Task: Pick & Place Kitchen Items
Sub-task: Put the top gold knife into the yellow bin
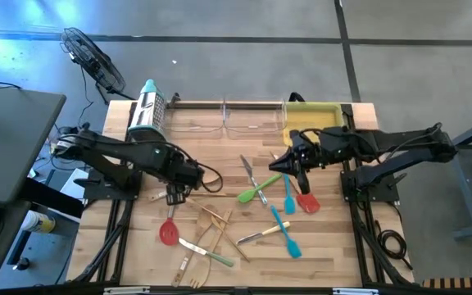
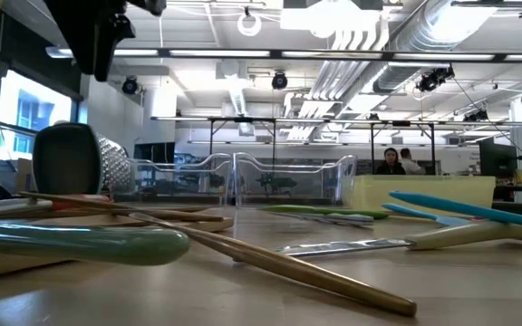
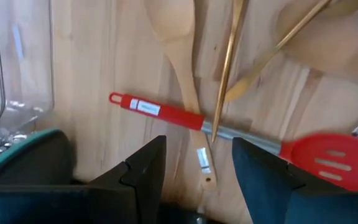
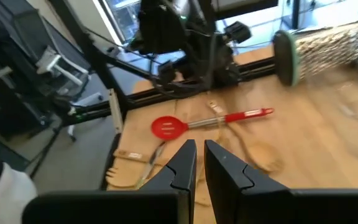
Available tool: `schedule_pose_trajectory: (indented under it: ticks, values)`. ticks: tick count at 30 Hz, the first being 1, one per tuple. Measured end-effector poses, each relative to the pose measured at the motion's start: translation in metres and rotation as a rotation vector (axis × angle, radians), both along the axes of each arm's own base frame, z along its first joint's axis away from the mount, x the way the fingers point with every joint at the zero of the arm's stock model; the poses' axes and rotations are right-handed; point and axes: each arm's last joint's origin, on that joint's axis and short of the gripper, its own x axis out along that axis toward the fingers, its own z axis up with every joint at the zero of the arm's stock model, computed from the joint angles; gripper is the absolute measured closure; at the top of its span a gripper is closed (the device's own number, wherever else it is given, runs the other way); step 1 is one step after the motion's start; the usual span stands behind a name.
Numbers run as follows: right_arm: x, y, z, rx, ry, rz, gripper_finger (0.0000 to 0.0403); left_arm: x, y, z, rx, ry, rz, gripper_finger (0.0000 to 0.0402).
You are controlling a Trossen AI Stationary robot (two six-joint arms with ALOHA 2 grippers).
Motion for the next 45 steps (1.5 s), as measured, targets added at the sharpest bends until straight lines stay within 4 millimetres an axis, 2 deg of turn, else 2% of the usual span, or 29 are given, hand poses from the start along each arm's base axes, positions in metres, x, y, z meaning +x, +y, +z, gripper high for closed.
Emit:
schedule_pose_trajectory:
  ticks: [6,9,12,19,24,27,33,45]
  values:
    - [0.003,0.02,-0.026,0.078,-0.01,0.063,0.0378,0.011,-0.003,-0.018,0.017,0.12,-0.03,0.0225]
    - [0.002,0.028,-0.032,0.082,0.002,0.094,0.0378,0.014,-0.006,-0.024,-0.092,0.144,-0.06,0.0225]
    - [-0.001,0.037,-0.033,0.097,0.006,0.123,0.0378,0.016,-0.011,-0.035,-0.209,0.162,-0.108,0.0225]
    - [-0.01,0.064,-0.031,0.135,-0.001,0.216,0.0378,0.016,-0.01,-0.065,-0.203,0.162,-0.237,0.0225]
    - [-0.017,0.081,-0.027,0.147,-0.035,0.286,0.0378,0.014,-0.011,-0.083,-0.251,0.16,-0.222,0.0225]
    - [-0.022,0.092,-0.026,0.136,-0.043,0.305,0.0378,0.019,-0.013,-0.085,-0.29,0.101,-0.2,0.0225]
    - [-0.03,0.105,-0.027,0.12,-0.044,0.319,0.0378,0.024,-0.013,-0.085,-0.249,0.04,-0.153,0.0225]
    - [-0.031,0.107,-0.028,0.068,-0.052,0.341,0.0378,0.023,-0.01,-0.085,-0.174,0.044,-0.135,0.0225]
